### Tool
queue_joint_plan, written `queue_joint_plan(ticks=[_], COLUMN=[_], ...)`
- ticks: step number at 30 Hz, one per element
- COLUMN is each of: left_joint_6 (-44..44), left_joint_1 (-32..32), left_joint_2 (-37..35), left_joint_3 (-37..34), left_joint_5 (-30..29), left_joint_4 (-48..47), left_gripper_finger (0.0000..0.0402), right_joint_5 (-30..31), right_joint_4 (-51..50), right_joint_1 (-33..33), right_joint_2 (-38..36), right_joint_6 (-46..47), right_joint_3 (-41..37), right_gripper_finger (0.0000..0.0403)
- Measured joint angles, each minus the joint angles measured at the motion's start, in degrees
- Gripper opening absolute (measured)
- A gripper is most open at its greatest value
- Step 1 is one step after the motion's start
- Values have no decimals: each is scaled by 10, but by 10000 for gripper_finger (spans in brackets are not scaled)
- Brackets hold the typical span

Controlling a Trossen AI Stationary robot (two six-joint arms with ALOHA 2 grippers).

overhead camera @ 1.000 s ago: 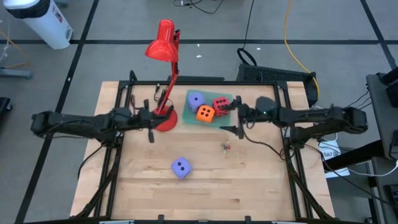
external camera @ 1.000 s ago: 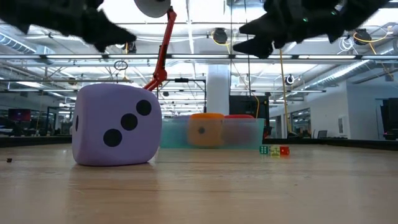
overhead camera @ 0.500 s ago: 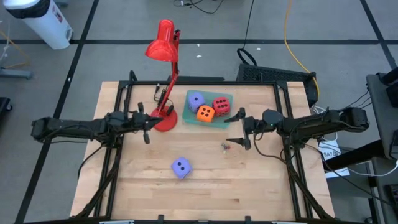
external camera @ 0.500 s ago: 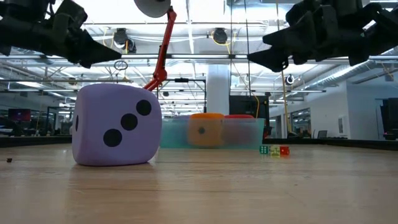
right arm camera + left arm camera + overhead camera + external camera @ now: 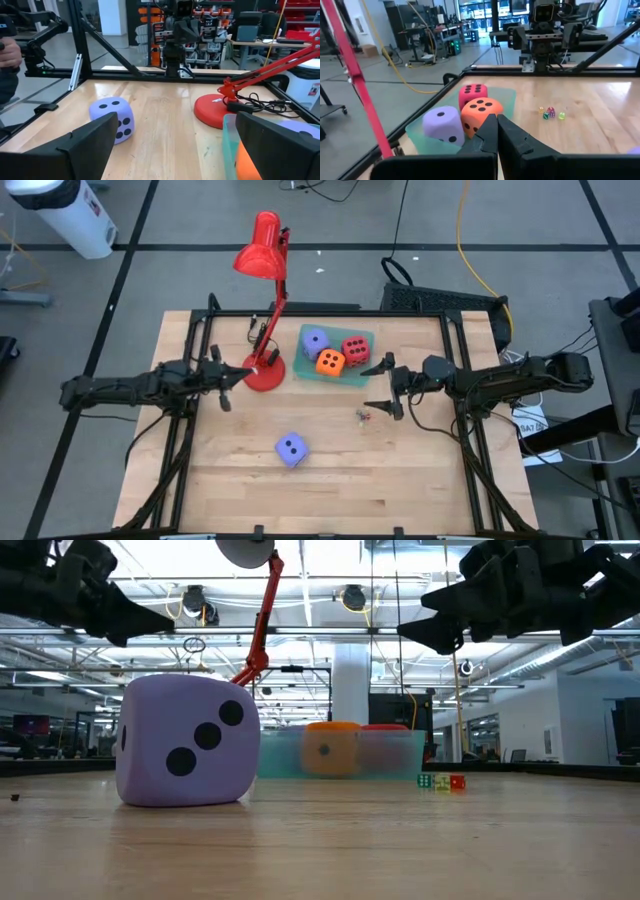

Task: Pick & Place Dice
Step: Put the light purple die into the green bin

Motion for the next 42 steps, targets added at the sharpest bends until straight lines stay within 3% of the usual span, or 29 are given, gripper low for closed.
queue_joint_plan(ticks=[7, 23, 33, 36, 42], left_joint_6=[-3, -14, -44, -16, -18], left_joint_1=[0, 0, 0, 0, 0], left_joint_2=[-41, -40, -40, -40, -40], left_joint_3=[0, 0, 0, 0, 0], left_joint_5=[3, -4, -5, -5, -11], left_joint_4=[-30, -30, -26, -26, -22], left_gripper_finger=[0, 15, 16, 16, 7], right_joint_5=[-1, 0, 1, 4, 56], right_joint_4=[0, 9, 28, 30, 29], right_joint_1=[1, 56, 59, 59, 59], right_joint_2=[0, 5, 5, 5, 5], right_joint_6=[0, -72, -59, -60, -71], right_joint_3=[0, 0, 0, 0, 0], right_gripper_finger=[393, 393, 393, 393, 393])
